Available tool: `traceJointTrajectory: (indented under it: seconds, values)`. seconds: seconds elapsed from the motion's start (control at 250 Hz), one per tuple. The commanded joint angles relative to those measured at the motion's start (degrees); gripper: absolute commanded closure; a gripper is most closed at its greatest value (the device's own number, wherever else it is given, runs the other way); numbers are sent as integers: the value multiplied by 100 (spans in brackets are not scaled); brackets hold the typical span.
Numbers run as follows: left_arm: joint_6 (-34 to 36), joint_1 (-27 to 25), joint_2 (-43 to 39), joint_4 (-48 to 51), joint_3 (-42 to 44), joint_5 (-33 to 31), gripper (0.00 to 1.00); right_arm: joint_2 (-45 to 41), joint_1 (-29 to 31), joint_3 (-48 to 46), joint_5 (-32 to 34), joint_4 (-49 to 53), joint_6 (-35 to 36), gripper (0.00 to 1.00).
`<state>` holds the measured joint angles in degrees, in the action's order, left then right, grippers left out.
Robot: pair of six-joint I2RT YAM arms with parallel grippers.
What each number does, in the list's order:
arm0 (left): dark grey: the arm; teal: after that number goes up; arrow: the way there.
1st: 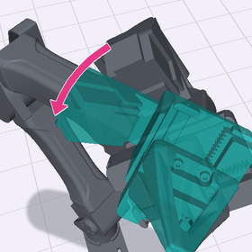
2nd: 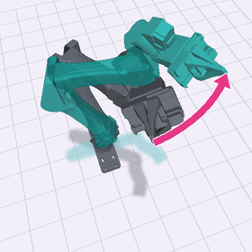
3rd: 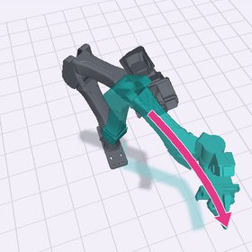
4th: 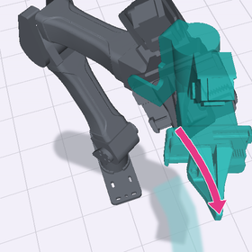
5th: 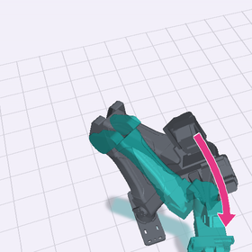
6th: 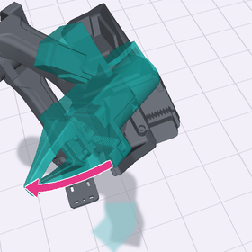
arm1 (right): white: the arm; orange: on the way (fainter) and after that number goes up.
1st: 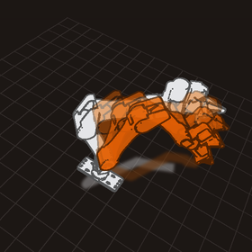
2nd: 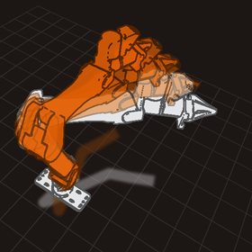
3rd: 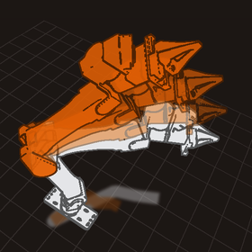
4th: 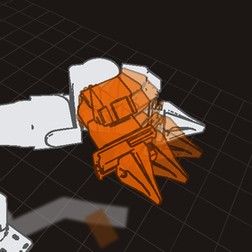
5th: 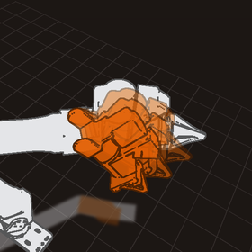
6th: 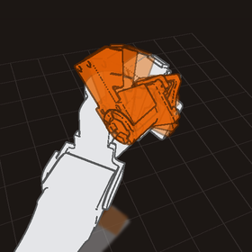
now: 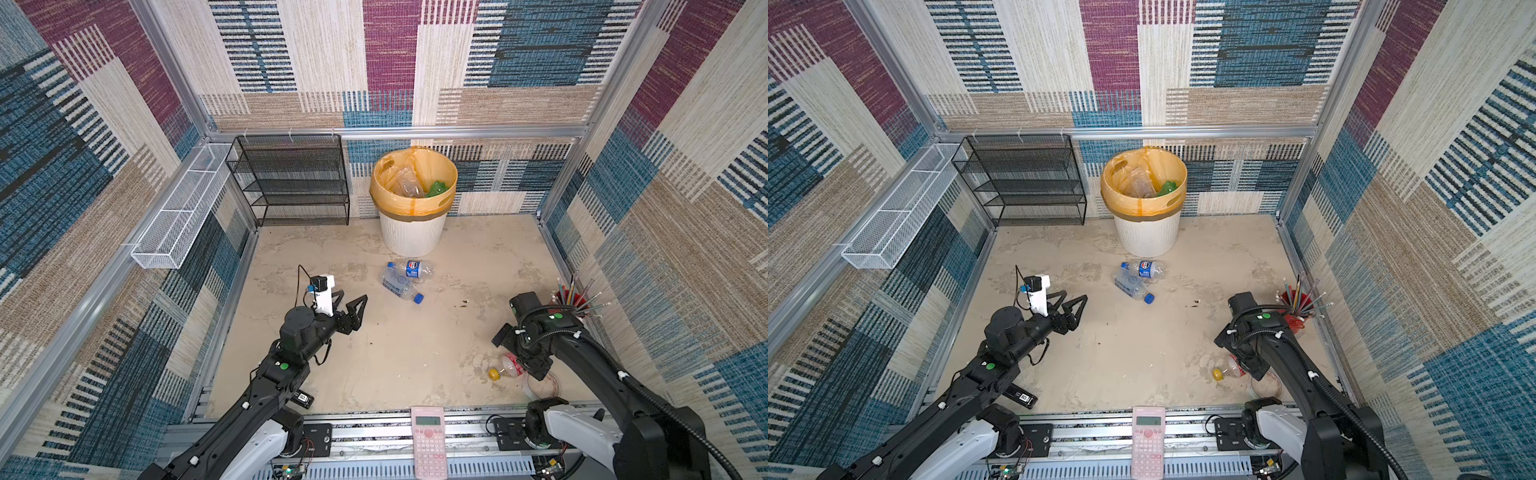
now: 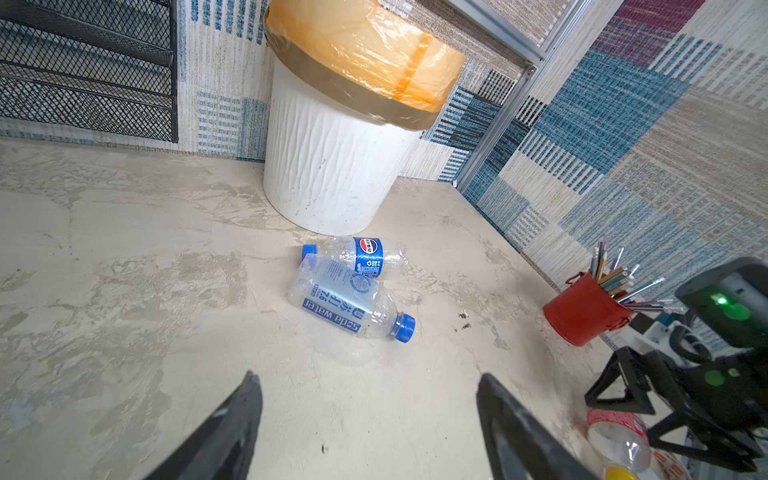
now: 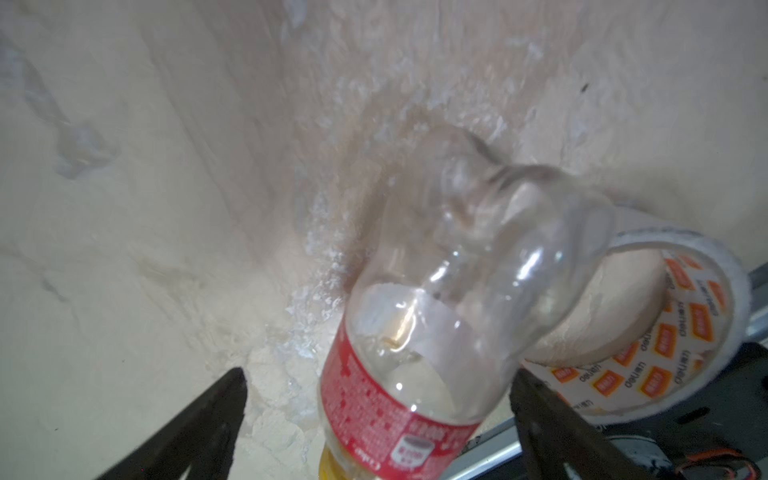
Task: Throw the plastic bottles in the bin
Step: 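Close the right gripper on the red-label bottle and lift it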
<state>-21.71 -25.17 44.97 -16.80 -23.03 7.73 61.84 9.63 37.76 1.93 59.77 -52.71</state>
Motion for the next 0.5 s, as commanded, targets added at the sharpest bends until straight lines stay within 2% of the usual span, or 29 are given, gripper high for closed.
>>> traceJointTrajectory:
  seconds: [0.0,0.252,0.5]
  values:
    - [-61,10,-40,-122,37,-25,18,12,-12,-23,6,-258,-123,0]
    - [-81,8,53,-194,35,1,18,-47,-22,-464,-183,-790,-163,15]
    - [-79,5,47,-70,-54,19,18,-93,-41,-462,-26,-1040,-98,30]
